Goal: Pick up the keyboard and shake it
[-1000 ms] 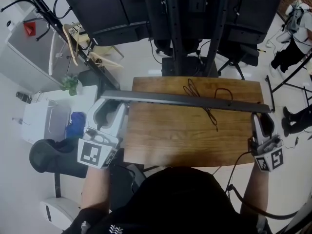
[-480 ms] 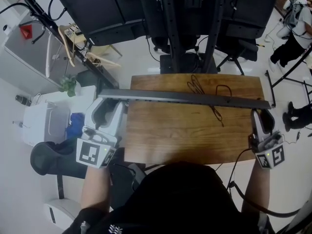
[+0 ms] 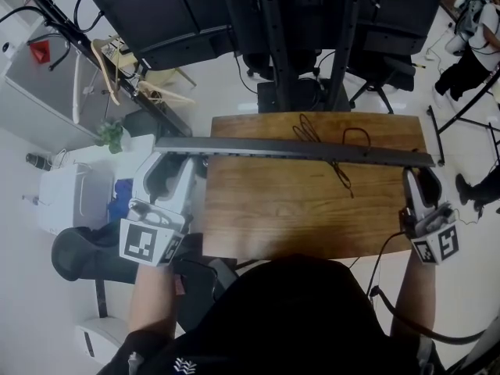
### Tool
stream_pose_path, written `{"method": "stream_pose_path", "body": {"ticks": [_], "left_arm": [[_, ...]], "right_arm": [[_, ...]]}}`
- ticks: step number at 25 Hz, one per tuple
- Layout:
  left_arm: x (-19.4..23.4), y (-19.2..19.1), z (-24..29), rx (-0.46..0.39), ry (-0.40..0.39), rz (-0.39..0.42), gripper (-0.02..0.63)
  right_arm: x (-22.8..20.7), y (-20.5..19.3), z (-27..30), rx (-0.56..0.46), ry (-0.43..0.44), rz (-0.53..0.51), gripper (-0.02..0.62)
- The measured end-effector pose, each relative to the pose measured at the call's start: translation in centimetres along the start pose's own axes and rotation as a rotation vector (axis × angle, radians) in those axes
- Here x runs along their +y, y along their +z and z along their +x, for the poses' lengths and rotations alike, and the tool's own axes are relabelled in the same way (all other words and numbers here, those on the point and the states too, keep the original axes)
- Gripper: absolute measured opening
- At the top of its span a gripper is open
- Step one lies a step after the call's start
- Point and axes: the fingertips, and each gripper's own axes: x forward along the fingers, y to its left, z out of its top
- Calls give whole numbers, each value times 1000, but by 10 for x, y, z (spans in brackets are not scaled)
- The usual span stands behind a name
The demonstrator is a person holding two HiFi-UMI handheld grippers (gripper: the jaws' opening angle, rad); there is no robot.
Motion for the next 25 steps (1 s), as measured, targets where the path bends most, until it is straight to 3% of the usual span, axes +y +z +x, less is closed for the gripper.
{"method": "stream_pose_path", "body": {"ticks": [9,25], "left_arm": [[-3,4,1,-42,-26,-14,152],[-1,-2,4,-9,-30,-25,152]], "right_arm": [[-1,0,-1,9,-4,4,124],[0,-16,5,5,-10,22,124]]}}
